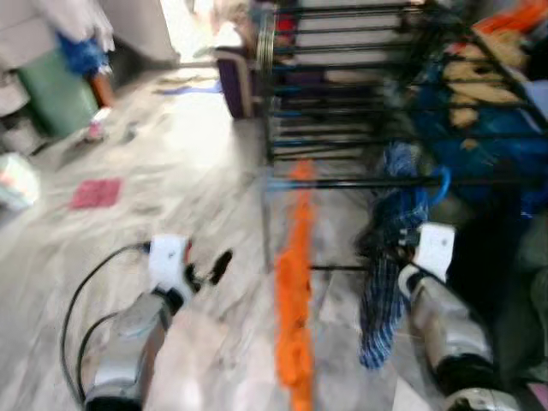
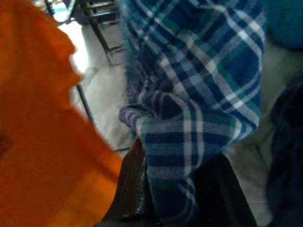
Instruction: Hang hanger
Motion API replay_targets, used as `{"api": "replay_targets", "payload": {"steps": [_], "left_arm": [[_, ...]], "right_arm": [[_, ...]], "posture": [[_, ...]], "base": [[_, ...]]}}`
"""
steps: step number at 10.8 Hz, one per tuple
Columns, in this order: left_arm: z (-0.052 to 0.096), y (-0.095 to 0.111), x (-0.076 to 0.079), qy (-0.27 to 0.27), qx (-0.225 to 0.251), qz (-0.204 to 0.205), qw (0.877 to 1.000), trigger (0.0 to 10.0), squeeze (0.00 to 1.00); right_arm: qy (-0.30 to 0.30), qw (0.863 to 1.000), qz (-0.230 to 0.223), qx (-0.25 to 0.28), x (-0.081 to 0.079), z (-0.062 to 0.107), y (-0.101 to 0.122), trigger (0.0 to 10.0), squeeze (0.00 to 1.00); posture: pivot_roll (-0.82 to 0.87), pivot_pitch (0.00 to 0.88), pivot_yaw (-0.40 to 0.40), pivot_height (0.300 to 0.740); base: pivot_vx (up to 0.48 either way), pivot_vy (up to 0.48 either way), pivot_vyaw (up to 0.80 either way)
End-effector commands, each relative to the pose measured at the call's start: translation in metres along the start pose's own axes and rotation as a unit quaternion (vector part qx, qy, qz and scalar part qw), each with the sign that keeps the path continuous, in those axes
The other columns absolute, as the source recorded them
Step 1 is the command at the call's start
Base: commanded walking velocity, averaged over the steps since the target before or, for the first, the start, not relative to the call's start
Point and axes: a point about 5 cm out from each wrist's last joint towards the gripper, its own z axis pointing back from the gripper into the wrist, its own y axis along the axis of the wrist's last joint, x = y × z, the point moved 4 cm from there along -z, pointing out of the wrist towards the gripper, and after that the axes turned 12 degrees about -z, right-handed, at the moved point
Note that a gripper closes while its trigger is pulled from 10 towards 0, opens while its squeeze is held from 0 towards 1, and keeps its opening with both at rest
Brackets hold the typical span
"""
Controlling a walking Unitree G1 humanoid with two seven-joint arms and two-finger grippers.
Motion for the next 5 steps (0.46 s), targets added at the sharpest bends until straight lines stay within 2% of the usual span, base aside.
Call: {"api": "replay_targets", "payload": {"steps": [1, 3, 4, 5], "left_arm": [[0.002, -0.001, -0.006, 0.002, -0.004, -0.017, 1.000, 10.0, 0.00], [0.010, -0.005, -0.022, 0.039, -0.018, -0.020, 0.999, 10.0, 0.00], [0.011, -0.007, -0.023, 0.041, -0.022, -0.016, 0.999, 10.0, 0.00], [0.009, -0.014, -0.018, 0.029, -0.032, -0.006, 0.999, 10.0, 0.00]], "right_arm": [[0.044, 0.999, 0.009, -0.018, -0.017, 0.002, -0.002, 10.0, 0.00], [0.085, 0.995, 0.045, -0.027, -0.035, 0.004, -0.005, 10.0, 0.00], [0.089, 0.994, 0.054, -0.027, -0.038, 0.005, -0.005, 10.0, 0.00], [0.107, 0.991, 0.073, -0.038, -0.048, 0.011, -0.009, 10.0, 0.00]], "posture": [[-0.02, 0.000, 0.070, 0.740], [-0.01, 0.000, 0.082, 0.740], [-0.03, 0.000, 0.089, 0.740], [-0.05, 0.000, 0.083, 0.740]], "base": [[0.304, 0.000, 0.00], [0.000, 0.000, 0.00], [0.000, 0.000, 0.00], [0.000, 0.000, 0.00]]}}
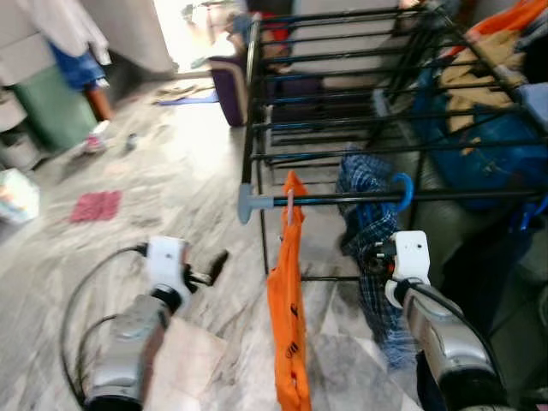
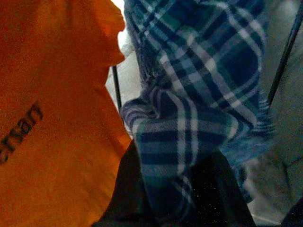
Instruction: Hang hanger
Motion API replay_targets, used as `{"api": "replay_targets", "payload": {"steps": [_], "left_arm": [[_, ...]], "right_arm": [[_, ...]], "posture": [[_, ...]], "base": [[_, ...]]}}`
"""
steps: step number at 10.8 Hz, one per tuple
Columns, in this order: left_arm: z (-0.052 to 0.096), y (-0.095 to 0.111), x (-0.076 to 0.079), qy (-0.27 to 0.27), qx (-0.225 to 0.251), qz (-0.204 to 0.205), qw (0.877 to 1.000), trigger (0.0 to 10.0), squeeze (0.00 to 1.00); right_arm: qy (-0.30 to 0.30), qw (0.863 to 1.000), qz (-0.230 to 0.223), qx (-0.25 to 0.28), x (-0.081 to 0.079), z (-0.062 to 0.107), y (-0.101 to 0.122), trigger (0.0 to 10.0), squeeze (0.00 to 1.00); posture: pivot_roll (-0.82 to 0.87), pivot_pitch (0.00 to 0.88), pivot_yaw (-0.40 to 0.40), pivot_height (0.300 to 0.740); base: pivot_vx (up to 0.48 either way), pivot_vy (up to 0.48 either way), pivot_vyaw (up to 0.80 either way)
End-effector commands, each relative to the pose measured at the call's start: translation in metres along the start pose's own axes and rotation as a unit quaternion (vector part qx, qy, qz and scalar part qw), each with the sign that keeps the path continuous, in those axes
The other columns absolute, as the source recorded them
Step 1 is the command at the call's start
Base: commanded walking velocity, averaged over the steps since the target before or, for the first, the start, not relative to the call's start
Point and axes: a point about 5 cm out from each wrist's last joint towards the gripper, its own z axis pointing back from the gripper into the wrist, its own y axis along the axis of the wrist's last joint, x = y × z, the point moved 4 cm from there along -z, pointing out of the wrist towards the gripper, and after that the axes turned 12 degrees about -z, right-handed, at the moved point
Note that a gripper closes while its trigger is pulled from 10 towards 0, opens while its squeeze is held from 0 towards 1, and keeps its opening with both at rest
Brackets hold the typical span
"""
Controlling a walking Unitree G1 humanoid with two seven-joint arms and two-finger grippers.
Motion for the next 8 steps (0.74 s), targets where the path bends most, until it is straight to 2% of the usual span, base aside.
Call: {"api": "replay_targets", "payload": {"steps": [1, 2, 3, 4, 5, 6, 8], "left_arm": [[-0.002, -0.001, 0.003, -0.009, -0.004, -0.004, 1.000, 10.0, 0.00], [-0.010, 0.002, 0.008, -0.011, 0.001, 0.002, 1.000, 10.0, 0.00], [-0.012, 0.004, 0.012, -0.016, 0.005, 0.012, 1.000, 10.0, 0.00], [-0.013, 0.009, 0.017, -0.019, 0.011, 0.030, 0.999, 10.0, 0.00], [-0.011, 0.009, 0.018, -0.020, 0.011, 0.038, 0.999, 10.0, 0.00], [-0.006, 0.006, 0.015, -0.019, 0.004, 0.034, 0.999, 10.0, 0.00], [0.000, 0.000, 0.010, -0.017, -0.008, 0.023, 1.000, 10.0, 0.00]], "right_arm": [[0.020, 1.000, 0.012, 0.011, -0.012, 0.000, 0.009, 10.0, 0.00], [0.020, 0.999, 0.024, 0.004, -0.014, 0.000, 0.007, 10.0, 0.00], [-0.007, 1.000, 0.017, -0.002, -0.005, -0.003, 0.011, 10.0, 0.00], [-0.047, 0.999, -0.014, -0.002, 0.012, -0.006, 0.021, 10.0, 0.00], [-0.083, 0.996, -0.022, 0.000, 0.029, -0.008, 0.029, 10.0, 0.00], [-0.097, 0.995, -0.031, 0.001, 0.037, -0.011, 0.035, 10.0, 0.00], [-0.090, 0.995, -0.043, -0.004, 0.035, -0.016, 0.037, 10.0, 0.00]], "posture": [[-0.06, 0.000, 0.070, 0.740], [-0.06, 0.000, 0.056, 0.740], [-0.05, 0.000, 0.042, 0.740], [-0.03, 0.000, 0.029, 0.740], [-0.01, 0.000, 0.022, 0.740], [0.01, 0.000, 0.023, 0.740], [0.02, 0.000, 0.023, 0.740]], "base": [[0.000, 0.000, 0.00], [0.000, 0.000, 0.00], [0.000, 0.000, 0.00], [0.000, 0.000, 0.00], [0.000, 0.000, 0.00], [0.000, 0.000, 0.00], [0.000, 0.000, 0.00]]}}
